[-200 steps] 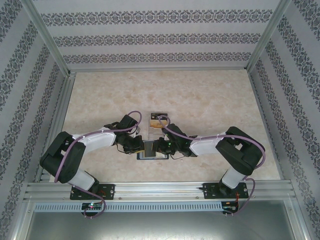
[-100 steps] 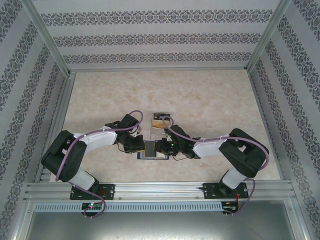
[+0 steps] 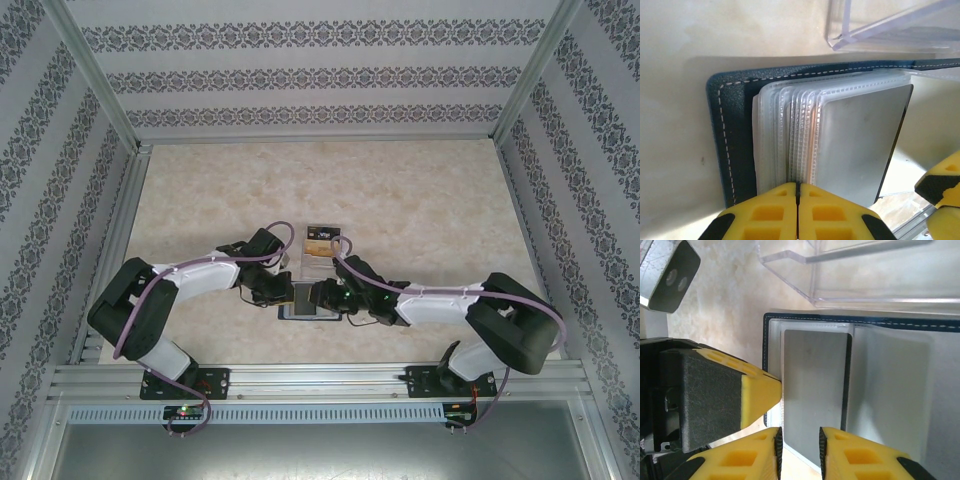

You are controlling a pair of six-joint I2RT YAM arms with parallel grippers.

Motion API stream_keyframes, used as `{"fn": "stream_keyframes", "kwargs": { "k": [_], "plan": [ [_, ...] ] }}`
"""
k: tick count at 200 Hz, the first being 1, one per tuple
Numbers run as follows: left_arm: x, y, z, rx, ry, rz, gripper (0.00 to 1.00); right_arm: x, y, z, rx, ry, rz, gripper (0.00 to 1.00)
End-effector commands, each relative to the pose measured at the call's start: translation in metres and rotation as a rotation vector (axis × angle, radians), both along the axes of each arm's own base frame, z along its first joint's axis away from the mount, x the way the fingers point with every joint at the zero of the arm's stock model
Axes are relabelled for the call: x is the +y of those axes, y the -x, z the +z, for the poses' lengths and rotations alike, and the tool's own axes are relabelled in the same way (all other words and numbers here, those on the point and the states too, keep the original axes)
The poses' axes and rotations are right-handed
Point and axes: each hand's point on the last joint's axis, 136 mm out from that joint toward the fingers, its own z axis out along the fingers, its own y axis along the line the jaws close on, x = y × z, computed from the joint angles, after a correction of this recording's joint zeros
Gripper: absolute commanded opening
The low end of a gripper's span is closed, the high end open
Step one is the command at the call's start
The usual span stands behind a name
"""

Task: Take the credit cards out of the card holder

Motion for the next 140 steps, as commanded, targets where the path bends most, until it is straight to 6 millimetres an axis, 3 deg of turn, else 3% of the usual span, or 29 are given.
{"fn": "stream_keyframes", "kwargs": {
  "k": [1, 35, 140],
  "plan": [
    [0.009, 0.015, -0.015, 0.045, -0.089, -0.054, 0.08, -0.014, 0.000, -0.008, -0.014, 0.022, -0.073, 0.29],
    [-0.002, 0.016, -0.016, 0.053, -0.076, -0.082, 0.08, -0.027, 0.005, -0.018, -0.009, 0.026, -0.109, 0.27],
    [-0.007, 0.021, -0.020, 0.070, -0.090, -0.096, 0.08, -0.023, 0.000, -0.030, 0.032, -0.024, -0.105, 0.22]
  ]
}}
